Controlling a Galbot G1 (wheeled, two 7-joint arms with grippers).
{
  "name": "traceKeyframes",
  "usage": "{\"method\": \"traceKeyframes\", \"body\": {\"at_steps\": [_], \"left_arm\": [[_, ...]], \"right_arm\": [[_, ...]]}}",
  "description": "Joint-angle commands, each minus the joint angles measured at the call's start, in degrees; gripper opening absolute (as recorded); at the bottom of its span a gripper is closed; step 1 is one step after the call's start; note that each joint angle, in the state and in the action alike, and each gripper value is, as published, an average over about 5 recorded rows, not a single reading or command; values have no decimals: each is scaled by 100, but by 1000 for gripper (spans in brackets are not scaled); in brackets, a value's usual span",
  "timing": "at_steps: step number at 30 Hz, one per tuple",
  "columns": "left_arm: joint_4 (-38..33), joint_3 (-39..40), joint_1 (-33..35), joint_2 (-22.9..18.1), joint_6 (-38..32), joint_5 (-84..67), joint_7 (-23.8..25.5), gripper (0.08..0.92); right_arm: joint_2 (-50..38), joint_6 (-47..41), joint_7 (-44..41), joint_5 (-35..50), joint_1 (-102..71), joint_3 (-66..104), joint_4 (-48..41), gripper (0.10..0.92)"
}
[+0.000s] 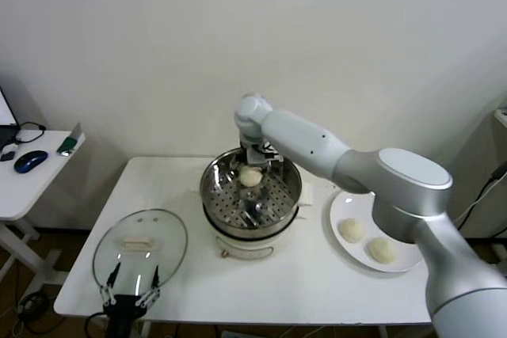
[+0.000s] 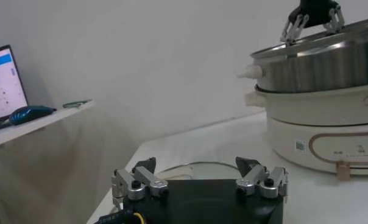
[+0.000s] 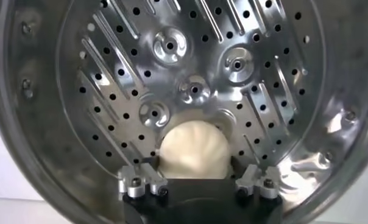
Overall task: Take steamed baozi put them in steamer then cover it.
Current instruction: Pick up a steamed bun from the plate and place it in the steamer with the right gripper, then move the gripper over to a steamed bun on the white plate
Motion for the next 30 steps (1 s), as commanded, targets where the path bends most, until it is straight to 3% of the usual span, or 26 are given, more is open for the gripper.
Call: {"method": "traceKeyframes", "body": {"at_steps": [1, 9, 14, 19, 30], "left_arm": [[-13, -11, 26, 0, -9, 4, -5, 823], [-135, -5, 123, -7, -33, 14, 14, 823], [-189, 57, 163, -28, -74, 40, 16, 823], [-216, 62, 224, -9, -108, 40, 8, 823], [-250, -18, 256, 36, -130, -45, 0, 823]], "right_arm": [[-108, 61, -213, 157, 107, 93, 121, 822], [-691, -103, -714, 1760, 982, 32, 447, 823], [-1382, -688, -525, 3139, 1612, -401, 524, 823], [-2522, -2072, -141, 4759, 2131, -1525, 780, 823], [-4405, -5363, 204, 5927, 1720, -2460, 2304, 823]]}}
